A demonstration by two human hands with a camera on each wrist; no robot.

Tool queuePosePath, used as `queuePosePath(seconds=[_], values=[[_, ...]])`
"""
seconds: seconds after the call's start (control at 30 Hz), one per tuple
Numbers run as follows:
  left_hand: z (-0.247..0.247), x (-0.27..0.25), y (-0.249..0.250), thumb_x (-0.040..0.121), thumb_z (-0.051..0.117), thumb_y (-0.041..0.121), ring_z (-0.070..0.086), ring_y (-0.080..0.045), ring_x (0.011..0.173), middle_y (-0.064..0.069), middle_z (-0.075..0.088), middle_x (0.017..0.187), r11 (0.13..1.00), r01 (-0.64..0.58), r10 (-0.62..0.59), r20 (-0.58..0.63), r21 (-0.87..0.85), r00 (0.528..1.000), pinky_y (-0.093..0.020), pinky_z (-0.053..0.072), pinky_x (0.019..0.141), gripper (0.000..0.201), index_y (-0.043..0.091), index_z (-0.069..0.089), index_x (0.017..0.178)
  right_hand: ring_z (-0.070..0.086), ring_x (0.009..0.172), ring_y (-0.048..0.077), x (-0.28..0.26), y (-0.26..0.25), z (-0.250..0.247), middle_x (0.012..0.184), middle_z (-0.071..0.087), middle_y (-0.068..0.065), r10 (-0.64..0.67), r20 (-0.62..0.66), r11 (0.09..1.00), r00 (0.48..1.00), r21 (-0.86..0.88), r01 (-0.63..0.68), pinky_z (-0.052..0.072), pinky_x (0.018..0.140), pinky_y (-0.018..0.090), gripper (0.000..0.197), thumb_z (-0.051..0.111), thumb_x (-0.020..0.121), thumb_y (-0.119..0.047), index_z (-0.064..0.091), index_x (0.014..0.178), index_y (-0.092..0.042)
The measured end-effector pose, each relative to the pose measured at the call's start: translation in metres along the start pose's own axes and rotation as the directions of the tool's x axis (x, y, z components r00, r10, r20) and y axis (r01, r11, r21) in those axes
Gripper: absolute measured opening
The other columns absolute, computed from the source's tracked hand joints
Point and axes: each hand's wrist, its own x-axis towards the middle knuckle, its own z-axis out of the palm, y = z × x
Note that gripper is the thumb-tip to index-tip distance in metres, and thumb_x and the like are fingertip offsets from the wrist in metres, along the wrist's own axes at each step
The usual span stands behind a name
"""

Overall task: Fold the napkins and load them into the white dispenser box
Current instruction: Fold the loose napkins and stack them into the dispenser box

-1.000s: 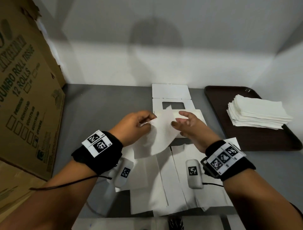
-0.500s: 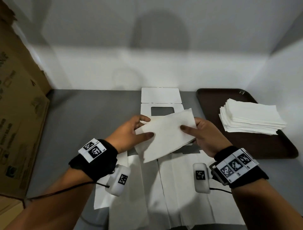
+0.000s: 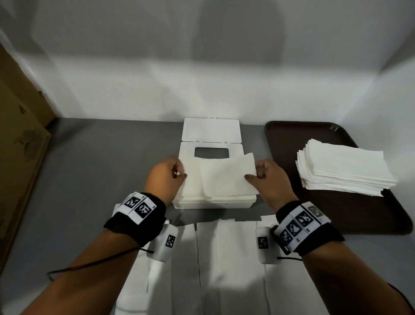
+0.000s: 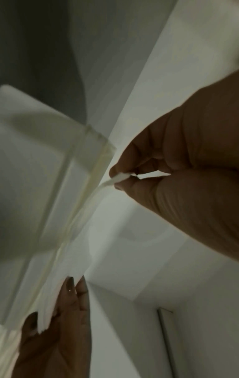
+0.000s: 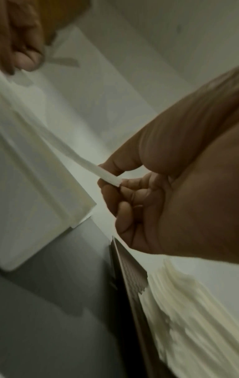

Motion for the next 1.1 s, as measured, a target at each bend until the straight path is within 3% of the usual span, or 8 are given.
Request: queuePosePath(seconds=[0.1,0.23,0.37,0.53,0.63,0.8,0.9,1.1], values=[[0.006,0.0,-0.005,0.084,0.065,0.007,0.057,-0.02,0.077,0.0,0.061,0.082,0.99,0.044,-0.051,0.056,0.131,0.997,-0.021,0.036,0.068,0.005,0.011,0.062,0.086,0.056,0.072,0.012,-0.001,0.002,0.005,0.074,0.057,-0.005,-0.061,-0.011,0.981,0.998,-0.184,0.058,0.047,0.075,0.03,0.031,0.074,0.08,-0.02,0.055,0.105,-0.02],[0.011,-0.001,-0.008,0.087,0.064,0.014,0.058,-0.02,0.084,-0.003,0.067,0.095,0.965,0.076,-0.099,0.08,0.251,0.992,-0.022,0.041,0.075,0.015,0.011,0.064,0.101,0.058,0.074,0.016,-0.002,0.003,0.011,0.074,0.056,-0.007,-0.095,0.022,0.929,0.995,-0.357,0.097,0.048,0.075,0.031,0.045,0.072,0.08,-0.025,0.048,0.118,-0.024],[0.014,-0.002,-0.003,0.089,0.062,0.018,0.061,-0.029,0.096,-0.01,0.066,0.106,0.928,0.066,-0.115,0.116,0.366,0.987,-0.034,0.05,0.084,0.023,0.012,0.061,0.111,0.06,0.081,0.02,-0.002,0.004,0.014,0.078,0.057,-0.008,-0.108,0.06,0.888,0.992,-0.443,0.124,0.051,0.075,0.036,0.053,0.071,0.08,-0.023,0.043,0.126,-0.026],[0.02,-0.011,0.008,0.085,0.065,0.019,0.052,-0.03,0.107,-0.01,0.044,0.123,0.852,-0.013,-0.048,0.103,0.523,0.993,-0.039,0.049,0.088,0.033,0.011,0.055,0.115,0.05,0.111,0.029,-0.003,0.0,0.015,0.119,0.051,0.008,-0.213,0.072,0.822,0.974,-0.527,0.218,0.047,0.092,0.042,0.064,0.074,0.078,-0.02,0.041,0.133,-0.02],[0.023,-0.01,0.016,0.084,0.067,0.023,0.046,-0.028,0.112,-0.009,0.043,0.121,0.861,-0.069,0.022,0.098,0.505,0.995,-0.037,0.046,0.089,0.034,0.013,0.056,0.115,0.046,0.114,0.029,0.0,-0.007,0.015,0.118,0.049,0.008,-0.266,0.17,0.775,0.949,-0.548,0.315,0.042,0.095,0.038,0.052,0.072,0.081,-0.022,0.05,0.127,-0.02],[0.04,0.0,0.023,0.081,0.071,0.038,0.042,-0.029,0.121,-0.008,0.042,0.131,0.895,-0.063,-0.069,0.276,0.442,0.959,-0.038,0.04,0.101,0.052,0.021,0.053,0.127,0.044,0.119,0.027,0.005,-0.015,0.029,0.123,0.05,0.008,-0.181,0.45,0.72,0.874,-0.544,0.43,0.041,0.098,0.033,0.047,0.07,0.083,-0.026,0.055,0.128,-0.019],[0.047,0.006,0.021,0.08,0.071,0.04,0.041,-0.032,0.122,-0.01,0.041,0.134,0.871,-0.042,-0.127,0.307,0.49,0.943,-0.039,0.038,0.104,0.06,0.023,0.048,0.133,0.046,0.117,0.032,0.008,-0.021,0.036,0.121,0.05,0.012,-0.123,0.487,0.682,0.864,-0.591,0.43,0.045,0.097,0.04,0.044,0.067,0.084,-0.023,0.055,0.126,-0.016],[0.051,0.015,0.017,0.077,0.073,0.042,0.044,-0.032,0.121,-0.011,0.044,0.133,0.854,-0.044,-0.15,0.325,0.519,0.934,-0.038,0.038,0.104,0.063,0.023,0.05,0.132,0.046,0.115,0.035,0.015,-0.024,0.044,0.119,0.048,0.012,-0.079,0.499,0.677,0.863,-0.609,0.414,0.046,0.094,0.038,0.051,0.072,0.08,-0.022,0.055,0.128,-0.019]])
